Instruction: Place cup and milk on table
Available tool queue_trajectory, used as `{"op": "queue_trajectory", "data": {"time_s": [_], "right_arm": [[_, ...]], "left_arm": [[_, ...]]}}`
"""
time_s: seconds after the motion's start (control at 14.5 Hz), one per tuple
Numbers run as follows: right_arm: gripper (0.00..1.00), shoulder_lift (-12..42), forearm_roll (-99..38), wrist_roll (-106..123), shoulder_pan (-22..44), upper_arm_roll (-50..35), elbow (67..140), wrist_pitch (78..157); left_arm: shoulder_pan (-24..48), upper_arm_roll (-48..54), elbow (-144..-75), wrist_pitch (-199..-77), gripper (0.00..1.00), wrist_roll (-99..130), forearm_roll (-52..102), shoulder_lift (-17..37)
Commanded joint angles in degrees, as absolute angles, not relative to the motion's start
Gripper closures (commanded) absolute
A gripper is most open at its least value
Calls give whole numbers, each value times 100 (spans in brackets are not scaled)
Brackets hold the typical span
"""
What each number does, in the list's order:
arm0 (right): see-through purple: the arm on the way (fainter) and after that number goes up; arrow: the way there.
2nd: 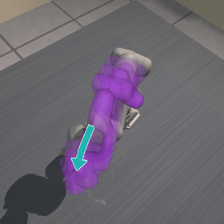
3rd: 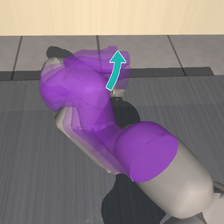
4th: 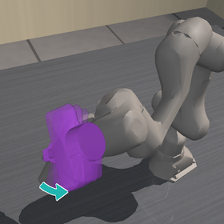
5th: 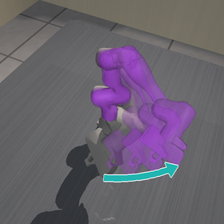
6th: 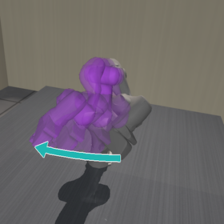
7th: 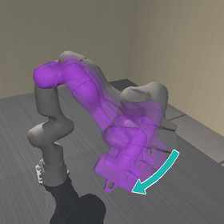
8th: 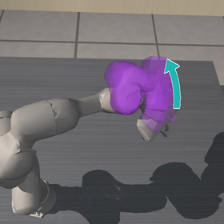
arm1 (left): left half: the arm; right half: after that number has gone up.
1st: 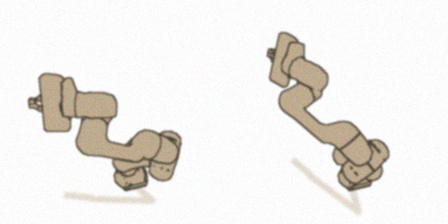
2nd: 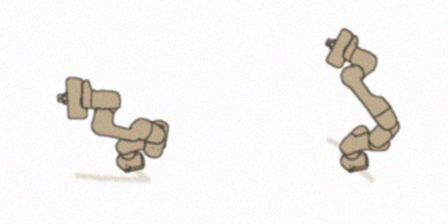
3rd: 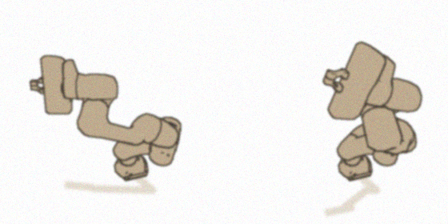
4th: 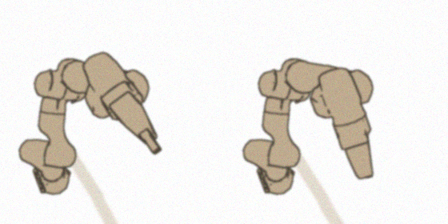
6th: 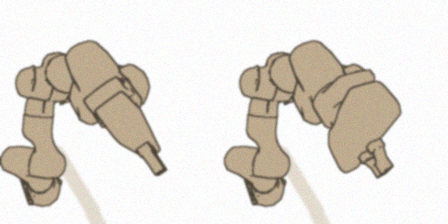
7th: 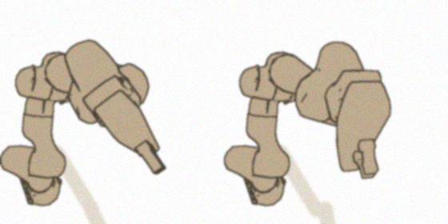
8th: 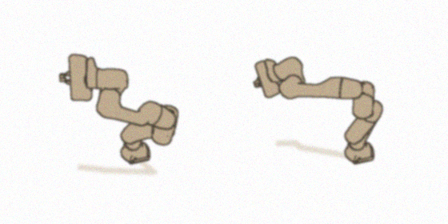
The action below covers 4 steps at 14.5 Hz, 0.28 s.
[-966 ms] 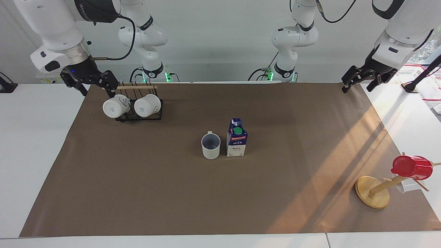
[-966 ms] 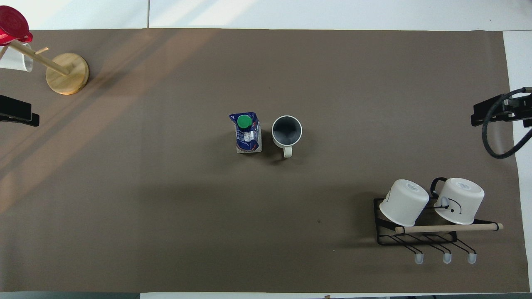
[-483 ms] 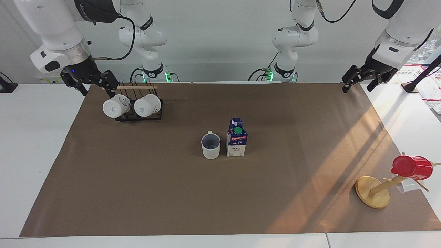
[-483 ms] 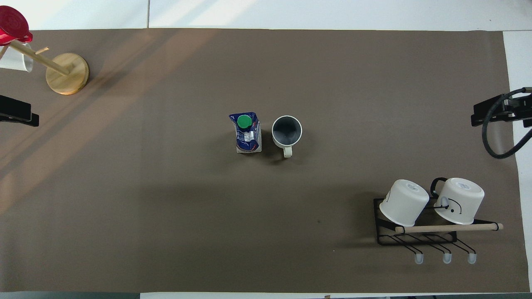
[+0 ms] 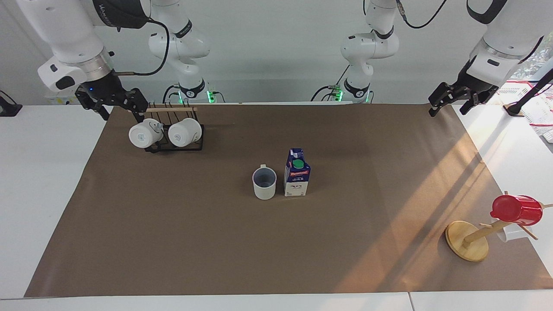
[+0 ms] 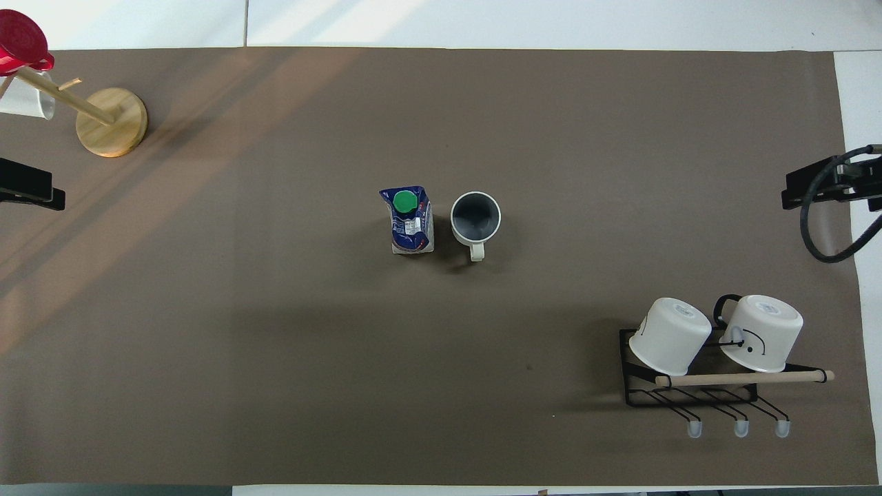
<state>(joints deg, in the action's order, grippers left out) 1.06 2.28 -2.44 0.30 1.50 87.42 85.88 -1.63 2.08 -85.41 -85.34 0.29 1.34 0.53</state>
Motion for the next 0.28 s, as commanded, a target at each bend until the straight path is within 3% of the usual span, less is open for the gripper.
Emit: {"op": "queue_trajectory", "data": {"time_s": [0.0,0.21], "right_arm": [[0,44,211,-123,-35,123,8807,8675],[0,44,211,-114,-26,114,8815,8675]], "left_arm": [[-105,176,-8736,-8543,0,88,26,-123],[-79,176,-8736,-8543,0,123,26,-123]]}}
